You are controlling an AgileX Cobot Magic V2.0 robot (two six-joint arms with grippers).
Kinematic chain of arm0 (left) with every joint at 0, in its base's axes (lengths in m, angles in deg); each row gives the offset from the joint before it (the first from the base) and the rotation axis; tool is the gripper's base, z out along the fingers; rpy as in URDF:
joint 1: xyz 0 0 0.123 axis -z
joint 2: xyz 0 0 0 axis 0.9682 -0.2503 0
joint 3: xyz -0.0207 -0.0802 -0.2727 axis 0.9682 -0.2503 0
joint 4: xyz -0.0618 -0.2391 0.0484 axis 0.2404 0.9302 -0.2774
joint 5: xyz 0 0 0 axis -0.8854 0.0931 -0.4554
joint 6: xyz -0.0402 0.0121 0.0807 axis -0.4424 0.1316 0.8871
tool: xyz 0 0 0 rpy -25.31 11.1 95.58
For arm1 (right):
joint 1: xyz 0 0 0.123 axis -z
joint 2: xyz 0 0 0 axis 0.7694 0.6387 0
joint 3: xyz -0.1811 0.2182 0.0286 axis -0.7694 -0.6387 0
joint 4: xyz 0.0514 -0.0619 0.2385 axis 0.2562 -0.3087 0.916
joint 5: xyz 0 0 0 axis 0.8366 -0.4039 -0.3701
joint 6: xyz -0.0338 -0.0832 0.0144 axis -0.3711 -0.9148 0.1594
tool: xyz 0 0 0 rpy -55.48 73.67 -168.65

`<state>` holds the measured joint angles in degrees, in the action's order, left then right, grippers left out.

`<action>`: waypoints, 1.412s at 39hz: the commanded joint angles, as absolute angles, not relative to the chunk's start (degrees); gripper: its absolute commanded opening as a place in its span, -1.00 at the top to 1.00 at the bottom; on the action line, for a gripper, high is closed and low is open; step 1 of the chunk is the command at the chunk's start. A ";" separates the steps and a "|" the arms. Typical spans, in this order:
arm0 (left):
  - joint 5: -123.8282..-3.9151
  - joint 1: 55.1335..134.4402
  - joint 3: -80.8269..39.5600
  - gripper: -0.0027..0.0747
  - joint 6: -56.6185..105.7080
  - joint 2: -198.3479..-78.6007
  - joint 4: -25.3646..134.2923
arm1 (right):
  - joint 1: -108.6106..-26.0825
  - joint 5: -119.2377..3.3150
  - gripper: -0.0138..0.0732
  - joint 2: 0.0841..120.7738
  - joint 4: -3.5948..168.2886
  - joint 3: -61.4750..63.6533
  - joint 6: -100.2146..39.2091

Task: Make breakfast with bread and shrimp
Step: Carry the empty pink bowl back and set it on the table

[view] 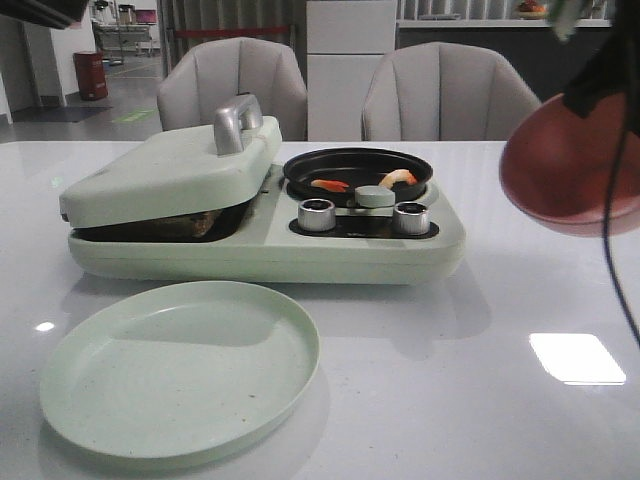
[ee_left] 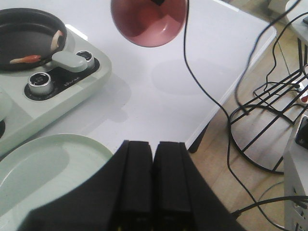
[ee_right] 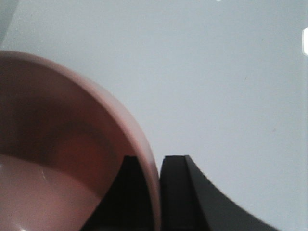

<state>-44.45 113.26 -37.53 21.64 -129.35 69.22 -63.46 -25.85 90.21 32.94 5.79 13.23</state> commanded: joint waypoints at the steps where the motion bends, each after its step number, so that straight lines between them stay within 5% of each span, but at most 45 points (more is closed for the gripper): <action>1: -47.62 113.77 -35.88 0.68 21.79 -129.00 71.21 | -58.75 -33.37 0.64 85.11 39.34 2.42 13.01; 14: -47.62 113.77 -35.88 0.68 21.79 -129.00 71.21 | -49.73 -39.74 0.64 86.27 47.42 -7.95 12.34; 32: -47.76 113.77 -35.88 0.68 21.79 -129.00 71.21 | -49.19 -42.72 0.63 92.89 59.74 -7.67 4.40; 35: -47.87 113.77 -35.88 0.68 21.79 -129.00 71.21 | -49.19 -43.50 0.50 92.98 59.86 -7.67 4.40; 43: -47.87 113.77 -35.88 0.68 21.79 -129.00 71.21 | -49.19 -44.24 -0.24 92.63 59.27 -7.63 4.40; 55: -47.87 113.77 -35.88 0.68 21.79 -129.00 71.21 | -55.50 -38.30 -0.30 75.39 58.30 -7.88 2.20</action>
<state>-44.49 113.26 -37.53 21.64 -129.35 69.22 -52.88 -38.34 82.18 59.11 -8.90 4.23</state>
